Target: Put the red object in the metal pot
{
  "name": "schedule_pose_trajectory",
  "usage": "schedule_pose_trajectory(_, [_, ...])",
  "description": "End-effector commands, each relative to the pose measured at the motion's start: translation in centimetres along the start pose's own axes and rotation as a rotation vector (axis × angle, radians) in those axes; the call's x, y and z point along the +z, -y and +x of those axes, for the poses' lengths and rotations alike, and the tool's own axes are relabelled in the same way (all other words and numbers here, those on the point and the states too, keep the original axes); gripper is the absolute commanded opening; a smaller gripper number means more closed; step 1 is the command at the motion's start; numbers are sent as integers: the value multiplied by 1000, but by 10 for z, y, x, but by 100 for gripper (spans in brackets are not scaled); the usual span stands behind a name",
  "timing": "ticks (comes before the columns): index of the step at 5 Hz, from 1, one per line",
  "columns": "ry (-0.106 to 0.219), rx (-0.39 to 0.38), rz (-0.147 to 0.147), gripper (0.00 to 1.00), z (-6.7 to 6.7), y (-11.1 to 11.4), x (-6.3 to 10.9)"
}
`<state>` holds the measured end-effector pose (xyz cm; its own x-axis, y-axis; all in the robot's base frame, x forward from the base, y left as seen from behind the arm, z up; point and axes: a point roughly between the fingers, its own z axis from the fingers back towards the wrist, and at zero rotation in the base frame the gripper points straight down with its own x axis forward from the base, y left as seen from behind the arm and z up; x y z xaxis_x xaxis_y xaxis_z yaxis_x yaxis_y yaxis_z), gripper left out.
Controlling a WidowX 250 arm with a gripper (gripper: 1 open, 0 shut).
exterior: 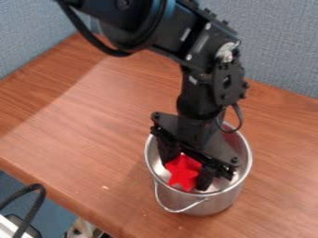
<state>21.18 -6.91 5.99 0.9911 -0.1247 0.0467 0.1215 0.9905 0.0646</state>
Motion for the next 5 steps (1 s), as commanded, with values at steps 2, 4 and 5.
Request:
schedule_pose_trajectory(2, [-5, 82, 21, 100, 8, 11, -19])
schedule_pose_trajectory(4, [-1, 96, 21, 100, 10, 1, -14])
schedule_pose_trajectory(5, [3, 108, 19, 100, 7, 8, -12])
